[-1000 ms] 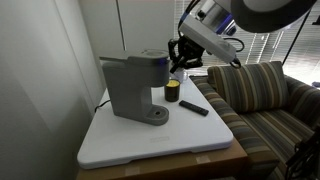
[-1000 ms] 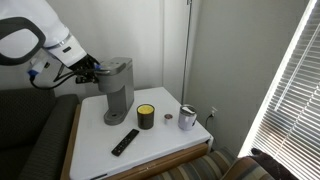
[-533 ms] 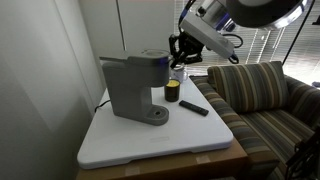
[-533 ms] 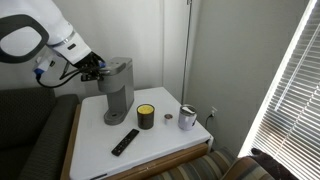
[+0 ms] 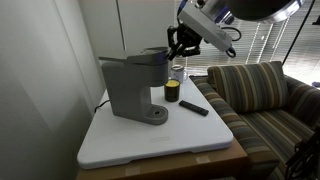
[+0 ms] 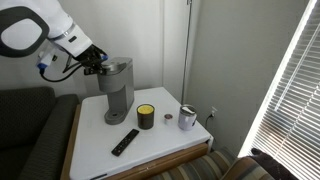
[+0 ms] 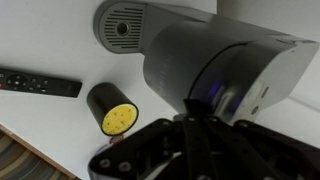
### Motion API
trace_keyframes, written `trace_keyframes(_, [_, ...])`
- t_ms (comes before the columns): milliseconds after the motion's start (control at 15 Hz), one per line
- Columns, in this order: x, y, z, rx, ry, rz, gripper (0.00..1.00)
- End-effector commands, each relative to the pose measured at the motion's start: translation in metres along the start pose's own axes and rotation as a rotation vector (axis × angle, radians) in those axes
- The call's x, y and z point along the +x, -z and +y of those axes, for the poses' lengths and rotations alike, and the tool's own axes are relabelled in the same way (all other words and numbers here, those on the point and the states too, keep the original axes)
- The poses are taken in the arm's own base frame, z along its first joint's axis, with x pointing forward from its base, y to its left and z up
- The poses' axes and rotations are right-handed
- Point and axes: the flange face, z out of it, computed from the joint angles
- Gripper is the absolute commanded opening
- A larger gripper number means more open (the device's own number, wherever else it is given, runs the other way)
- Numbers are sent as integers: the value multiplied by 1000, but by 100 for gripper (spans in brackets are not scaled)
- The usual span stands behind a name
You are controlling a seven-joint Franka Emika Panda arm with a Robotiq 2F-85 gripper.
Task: Open the coffee maker
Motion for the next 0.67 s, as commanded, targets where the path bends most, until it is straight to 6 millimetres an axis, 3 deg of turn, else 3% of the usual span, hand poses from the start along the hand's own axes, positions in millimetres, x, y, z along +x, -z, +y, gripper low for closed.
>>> trace_keyframes(0, [8, 23, -22, 65, 34, 42, 0])
trace_keyframes(267, [12, 43, -44, 106, 67, 56, 0])
trace_keyframes(600, [13, 52, -66, 140, 110, 67, 0])
